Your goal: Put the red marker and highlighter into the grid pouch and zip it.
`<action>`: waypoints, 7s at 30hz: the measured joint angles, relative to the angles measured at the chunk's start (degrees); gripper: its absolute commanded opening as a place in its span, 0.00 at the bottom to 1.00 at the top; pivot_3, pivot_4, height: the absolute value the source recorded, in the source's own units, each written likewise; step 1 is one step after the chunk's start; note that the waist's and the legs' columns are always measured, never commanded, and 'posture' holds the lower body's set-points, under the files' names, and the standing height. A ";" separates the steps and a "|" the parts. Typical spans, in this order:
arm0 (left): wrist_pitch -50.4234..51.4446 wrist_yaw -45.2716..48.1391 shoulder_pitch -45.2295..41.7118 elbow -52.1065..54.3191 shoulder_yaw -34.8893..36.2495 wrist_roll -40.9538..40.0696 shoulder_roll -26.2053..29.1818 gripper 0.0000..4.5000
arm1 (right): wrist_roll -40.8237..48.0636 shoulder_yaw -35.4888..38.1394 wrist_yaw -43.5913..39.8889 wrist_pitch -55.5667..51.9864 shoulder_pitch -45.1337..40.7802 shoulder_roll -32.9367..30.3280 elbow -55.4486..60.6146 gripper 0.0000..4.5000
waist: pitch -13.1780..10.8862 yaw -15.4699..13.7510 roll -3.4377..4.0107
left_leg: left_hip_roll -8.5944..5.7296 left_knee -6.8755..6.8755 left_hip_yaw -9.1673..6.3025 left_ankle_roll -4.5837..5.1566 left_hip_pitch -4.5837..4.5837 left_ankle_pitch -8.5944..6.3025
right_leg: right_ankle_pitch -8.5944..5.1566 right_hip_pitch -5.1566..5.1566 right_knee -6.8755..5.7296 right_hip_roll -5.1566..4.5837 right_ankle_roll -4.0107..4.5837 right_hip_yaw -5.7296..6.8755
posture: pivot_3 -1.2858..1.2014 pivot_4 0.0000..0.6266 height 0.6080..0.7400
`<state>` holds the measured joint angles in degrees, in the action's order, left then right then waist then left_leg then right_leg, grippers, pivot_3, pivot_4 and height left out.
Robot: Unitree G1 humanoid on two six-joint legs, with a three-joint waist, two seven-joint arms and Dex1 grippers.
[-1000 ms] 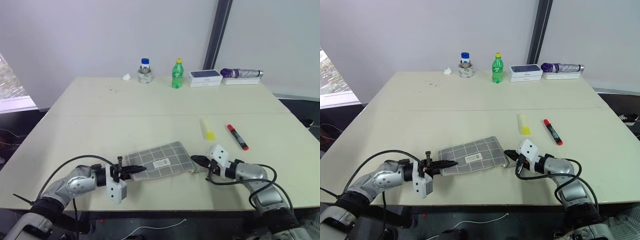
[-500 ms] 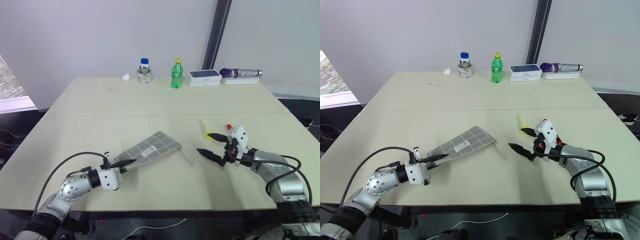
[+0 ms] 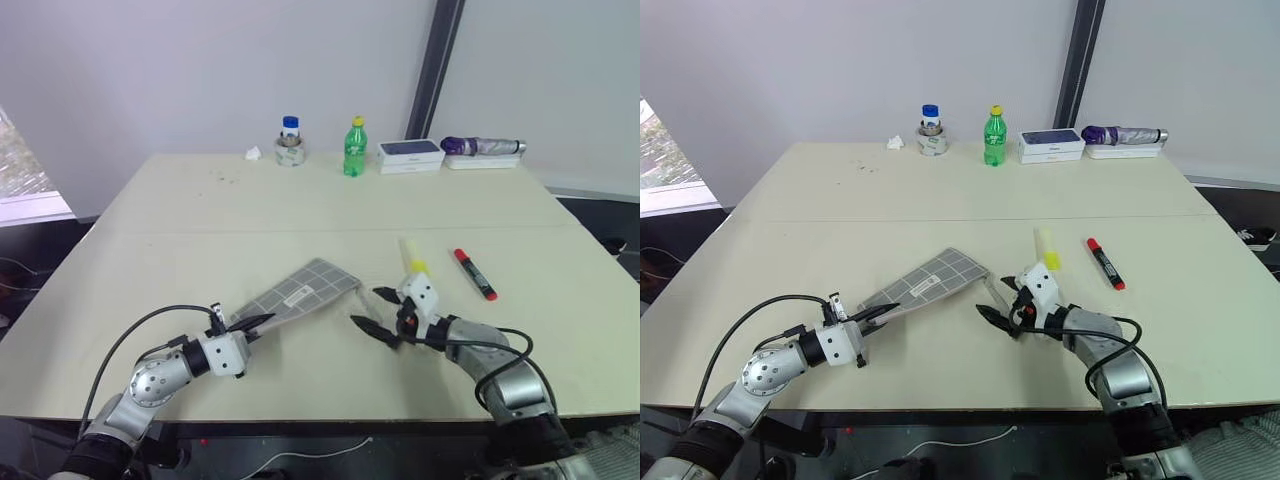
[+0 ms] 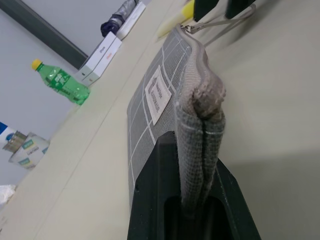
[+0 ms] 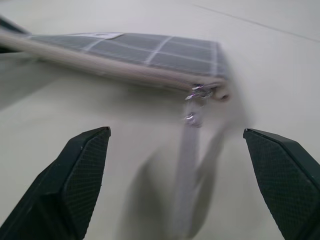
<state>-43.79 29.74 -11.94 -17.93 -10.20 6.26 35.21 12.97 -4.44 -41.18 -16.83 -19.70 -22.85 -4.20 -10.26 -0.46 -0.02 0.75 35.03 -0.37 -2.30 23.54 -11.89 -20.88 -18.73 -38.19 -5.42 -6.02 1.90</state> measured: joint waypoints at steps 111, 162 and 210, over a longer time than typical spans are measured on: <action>4.76 -26.83 -3.11 -1.11 4.27 22.49 1.57 0.00 | -4.19 6.53 1.93 15.91 -3.28 -3.66 -4.22 0.87 | -0.06 -0.19 -0.09 | 0.01 -0.04 0.03 -0.01 0.06 -0.01 | 0.03 -0.10 0.03 -0.07 -0.03 -0.07 | 0.52 0.24 1.00; 10.49 -18.41 -3.65 1.37 3.10 10.57 -6.85 0.00 | 1.94 3.42 -5.21 -4.14 -5.59 -7.82 6.25 0.20 | -0.04 1.09 -0.10 | -0.04 0.17 0.03 0.02 0.84 0.01 | 0.08 -0.81 -0.07 -0.04 -0.10 -0.03 | 0.52 0.24 1.00; 2.23 -3.74 -6.83 3.25 -2.40 12.75 0.13 0.00 | -20.22 -13.25 -16.26 32.64 -17.37 -9.67 -10.19 0.20 | -0.04 1.10 -0.10 | -0.13 0.23 0.04 -0.26 0.84 0.17 | 0.08 -0.82 -0.09 -0.01 -0.10 -0.04 | 0.52 0.24 1.00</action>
<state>-41.56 26.00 -18.77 -14.68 -12.60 19.01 35.35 -7.25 -17.69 -57.44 15.81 -37.07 -32.52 -14.39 -10.30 0.64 -0.12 0.63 35.26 -0.33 -2.56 24.38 -11.73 -20.80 -19.55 -38.28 -5.43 -6.13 1.87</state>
